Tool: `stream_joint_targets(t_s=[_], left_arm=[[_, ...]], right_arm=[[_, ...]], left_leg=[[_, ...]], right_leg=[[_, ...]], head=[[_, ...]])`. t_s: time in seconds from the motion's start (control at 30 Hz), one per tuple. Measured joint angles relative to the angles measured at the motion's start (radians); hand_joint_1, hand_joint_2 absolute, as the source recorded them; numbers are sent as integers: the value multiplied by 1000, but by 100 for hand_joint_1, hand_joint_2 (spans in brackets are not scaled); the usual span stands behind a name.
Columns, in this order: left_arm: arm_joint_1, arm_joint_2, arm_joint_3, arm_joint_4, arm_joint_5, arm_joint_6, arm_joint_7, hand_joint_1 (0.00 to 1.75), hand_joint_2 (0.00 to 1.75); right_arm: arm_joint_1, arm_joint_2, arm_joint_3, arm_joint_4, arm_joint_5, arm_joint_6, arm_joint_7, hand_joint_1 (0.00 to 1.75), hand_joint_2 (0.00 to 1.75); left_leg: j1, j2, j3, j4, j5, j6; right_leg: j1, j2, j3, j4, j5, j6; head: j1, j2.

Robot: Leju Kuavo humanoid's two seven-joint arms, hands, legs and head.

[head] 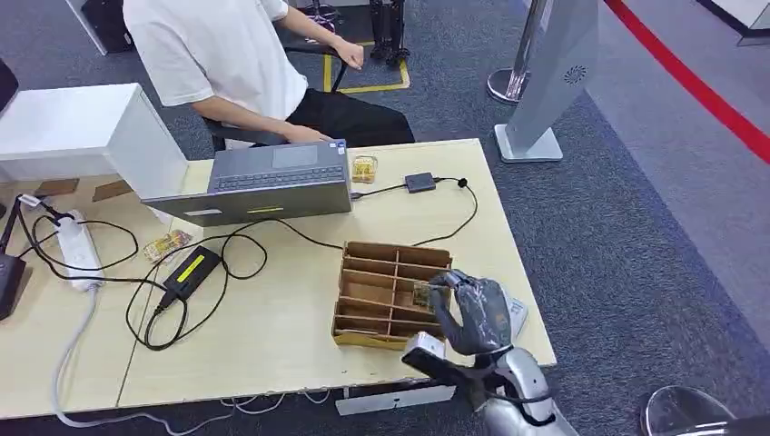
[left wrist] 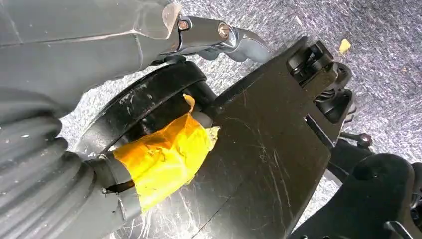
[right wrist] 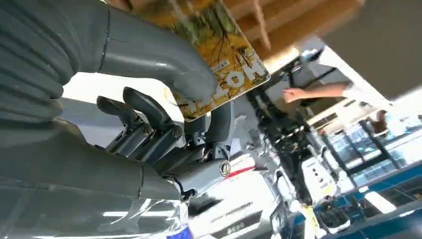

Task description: Pass the card to the sensor for recognition and then transmit it.

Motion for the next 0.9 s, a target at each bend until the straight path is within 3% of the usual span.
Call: stream_joint_targets(t_s=[0.17, 0.3, 0.4, 0.5, 0.9], left_arm=[[0, 0, 0, 0, -6, -2, -2, 0, 175], [-1, 0, 0, 0, -16, -8, -3, 0, 175], [-2, 0, 0, 0, -27, -11, -3, 0, 175], [-5, -3, 0, 0, -44, -14, 6, 0, 175], [-24, -5, -2, -2, -113, -52, 36, 0, 175]], right_arm=[[-178, -63, -8, -50, -266, 302, -12, 175, 175], [-332, -81, -10, -49, -357, 365, 6, 175, 175], [-433, -77, -3, -24, -307, 328, 46, 175, 175], [-527, -53, 26, 43, -186, 238, 102, 175, 175], [-814, 120, 146, 483, 187, -23, 221, 175, 175]], left_leg=[[0, -1, 0, 0, 2, 0], [0, 0, 0, 0, 3, -1], [0, -1, -1, 0, 3, -1], [0, 0, -1, 0, 3, -1], [0, -3, -1, 0, 3, -2]], right_leg=[[0, 0, 0, 0, 2, 2], [0, 1, 0, 0, 2, 1], [0, 0, 0, 1, 2, 1], [0, 1, 0, 1, 2, 1], [0, 0, -1, 2, 2, 1]], head=[[0, 0], [0, 0], [0, 0], [0, 0], [0, 0]])
